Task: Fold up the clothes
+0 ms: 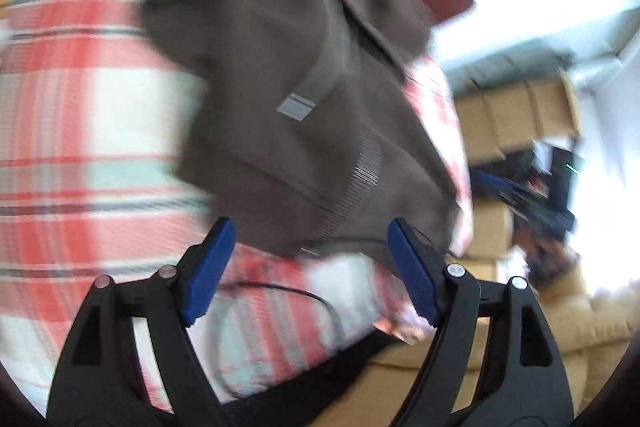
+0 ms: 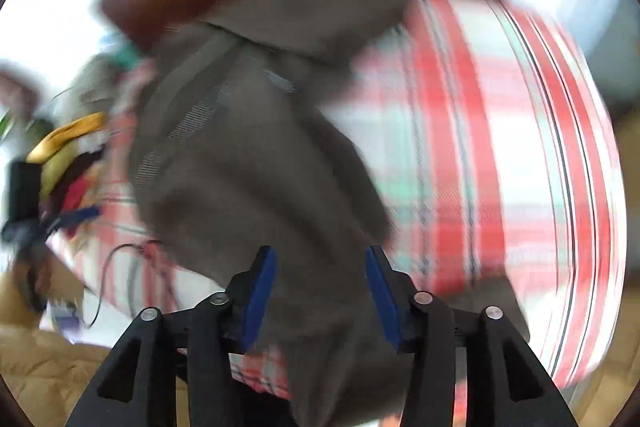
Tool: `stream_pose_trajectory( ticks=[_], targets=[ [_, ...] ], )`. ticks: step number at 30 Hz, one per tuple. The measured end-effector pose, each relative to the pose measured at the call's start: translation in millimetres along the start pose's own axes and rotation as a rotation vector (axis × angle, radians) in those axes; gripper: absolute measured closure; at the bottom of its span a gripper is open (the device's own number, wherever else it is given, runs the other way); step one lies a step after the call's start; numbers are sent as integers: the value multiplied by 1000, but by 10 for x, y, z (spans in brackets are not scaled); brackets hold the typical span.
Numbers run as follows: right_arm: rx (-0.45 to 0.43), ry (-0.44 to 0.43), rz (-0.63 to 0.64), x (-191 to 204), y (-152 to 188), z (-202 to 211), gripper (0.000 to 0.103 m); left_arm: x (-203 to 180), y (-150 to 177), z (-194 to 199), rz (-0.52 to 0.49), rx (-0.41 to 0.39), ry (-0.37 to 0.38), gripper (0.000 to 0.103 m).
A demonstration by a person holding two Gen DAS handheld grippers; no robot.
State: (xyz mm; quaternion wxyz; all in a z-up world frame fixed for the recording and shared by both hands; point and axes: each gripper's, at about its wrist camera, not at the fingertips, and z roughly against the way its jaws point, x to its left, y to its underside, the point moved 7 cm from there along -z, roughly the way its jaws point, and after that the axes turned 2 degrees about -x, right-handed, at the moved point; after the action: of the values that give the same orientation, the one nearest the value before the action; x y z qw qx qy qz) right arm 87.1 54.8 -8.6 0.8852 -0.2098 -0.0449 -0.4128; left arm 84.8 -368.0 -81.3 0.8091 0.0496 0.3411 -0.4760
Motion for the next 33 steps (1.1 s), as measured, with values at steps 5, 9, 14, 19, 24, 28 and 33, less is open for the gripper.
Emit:
stream_pose_trajectory(
  ticks=[5,9,14,19,24,28,33],
  targets=[
    [36,-201,297,1095,-225,-302,39,314,-197,-346,-32,-2,-160,24],
    [97,-311,352,1507,-199,-478,39,402,-347,-491,-113,-11,-231,24],
    [190,-359,351,1825,10,-650,38,498,-692,-491,-139,-50,-214,24],
    [222,-351,291,1788,87,-729,38,598,-967,-508,-73,-51,-157,24],
    [253,-343,230,1752,164,-807,33,414,-1020,-841,-55,-13,-140,30],
    [250,-339,186,1696,140,-827,31,348,-1033,-1056,-20,-16,-122,59],
    [252,-327,136,1578,170,-839,30,442,-1192,-805,80,-101,-76,94]
  ],
)
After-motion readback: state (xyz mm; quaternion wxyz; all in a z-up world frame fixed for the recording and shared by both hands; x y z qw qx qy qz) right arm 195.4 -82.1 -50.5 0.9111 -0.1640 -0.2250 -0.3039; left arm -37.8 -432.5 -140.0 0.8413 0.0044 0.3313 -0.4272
